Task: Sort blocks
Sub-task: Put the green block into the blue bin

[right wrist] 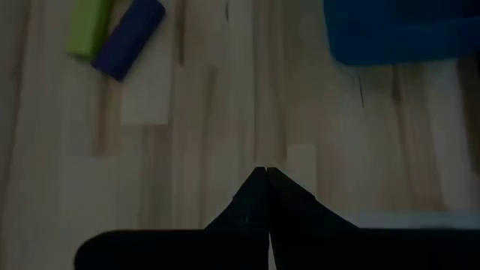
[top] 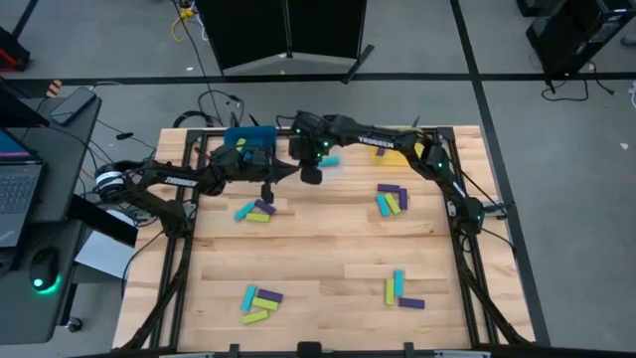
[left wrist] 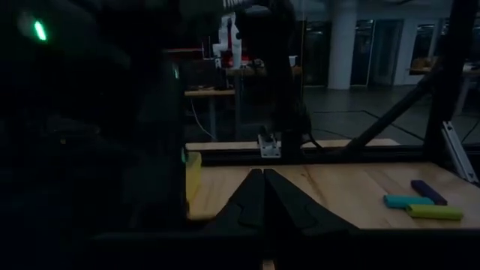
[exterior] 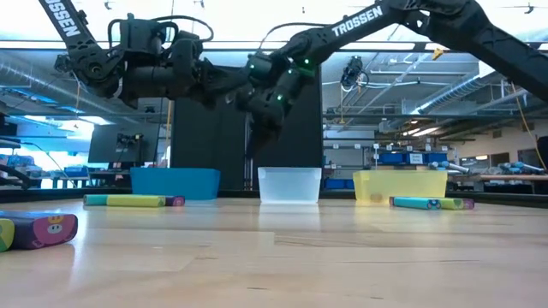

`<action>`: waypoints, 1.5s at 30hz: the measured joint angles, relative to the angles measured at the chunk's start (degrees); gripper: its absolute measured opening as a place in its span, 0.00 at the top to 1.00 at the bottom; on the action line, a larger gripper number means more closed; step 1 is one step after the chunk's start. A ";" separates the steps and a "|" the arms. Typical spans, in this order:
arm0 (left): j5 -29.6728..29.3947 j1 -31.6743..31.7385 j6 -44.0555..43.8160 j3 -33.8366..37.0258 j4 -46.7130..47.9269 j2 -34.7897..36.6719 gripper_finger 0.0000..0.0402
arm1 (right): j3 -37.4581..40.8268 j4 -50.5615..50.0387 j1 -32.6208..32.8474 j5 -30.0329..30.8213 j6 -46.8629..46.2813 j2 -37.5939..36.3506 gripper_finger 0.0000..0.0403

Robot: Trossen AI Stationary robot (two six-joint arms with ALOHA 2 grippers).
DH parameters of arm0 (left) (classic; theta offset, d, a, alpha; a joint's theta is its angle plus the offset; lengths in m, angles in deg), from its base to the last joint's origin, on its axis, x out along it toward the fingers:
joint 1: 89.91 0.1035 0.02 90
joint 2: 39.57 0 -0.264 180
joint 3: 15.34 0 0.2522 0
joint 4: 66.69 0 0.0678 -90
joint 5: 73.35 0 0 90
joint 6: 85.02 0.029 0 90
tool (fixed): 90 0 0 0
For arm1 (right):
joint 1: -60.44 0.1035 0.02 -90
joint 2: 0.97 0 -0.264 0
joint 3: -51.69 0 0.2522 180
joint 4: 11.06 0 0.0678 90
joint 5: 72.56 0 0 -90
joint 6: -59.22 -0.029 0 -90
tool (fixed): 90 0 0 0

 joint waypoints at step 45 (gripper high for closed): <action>0.01 -2.03 3.56 -1.40 56.84 25.32 0.98 | 64.17 49.26 8.24 15.32 -20.38 -44.40 0.98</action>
